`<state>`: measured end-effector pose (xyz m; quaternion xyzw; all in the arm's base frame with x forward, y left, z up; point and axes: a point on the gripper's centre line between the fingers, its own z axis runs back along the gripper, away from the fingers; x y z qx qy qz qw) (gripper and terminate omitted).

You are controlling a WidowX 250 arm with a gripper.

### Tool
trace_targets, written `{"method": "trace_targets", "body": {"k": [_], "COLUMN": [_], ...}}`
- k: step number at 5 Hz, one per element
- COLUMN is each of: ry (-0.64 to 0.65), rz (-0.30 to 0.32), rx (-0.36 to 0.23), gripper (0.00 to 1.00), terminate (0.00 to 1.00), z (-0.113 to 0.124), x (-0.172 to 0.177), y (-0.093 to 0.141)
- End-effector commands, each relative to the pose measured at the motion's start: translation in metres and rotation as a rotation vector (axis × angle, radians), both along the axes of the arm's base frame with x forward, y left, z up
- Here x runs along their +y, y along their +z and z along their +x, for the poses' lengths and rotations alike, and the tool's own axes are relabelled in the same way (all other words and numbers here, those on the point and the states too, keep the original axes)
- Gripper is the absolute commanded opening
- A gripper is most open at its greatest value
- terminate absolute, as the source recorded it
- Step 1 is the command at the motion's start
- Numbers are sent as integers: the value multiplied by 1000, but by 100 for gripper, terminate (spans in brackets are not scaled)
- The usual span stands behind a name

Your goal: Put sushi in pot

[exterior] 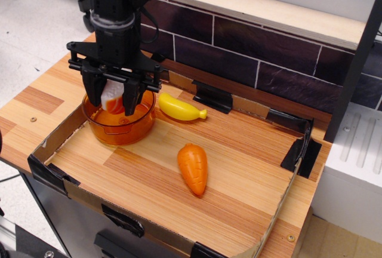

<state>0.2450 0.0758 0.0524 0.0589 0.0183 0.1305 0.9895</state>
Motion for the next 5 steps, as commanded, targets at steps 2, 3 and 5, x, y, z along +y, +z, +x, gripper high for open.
{"method": "trace_targets", "body": {"k": [2,3,5], "ry": [81,133,120], "rz": [108,120,125], "rx": [0,16,34], "gripper": [0,0,100], "terminate": [0,0,0], "z": [-4,-6,-5], "x": [4,4,2], "y": [0,-6,-6]}}
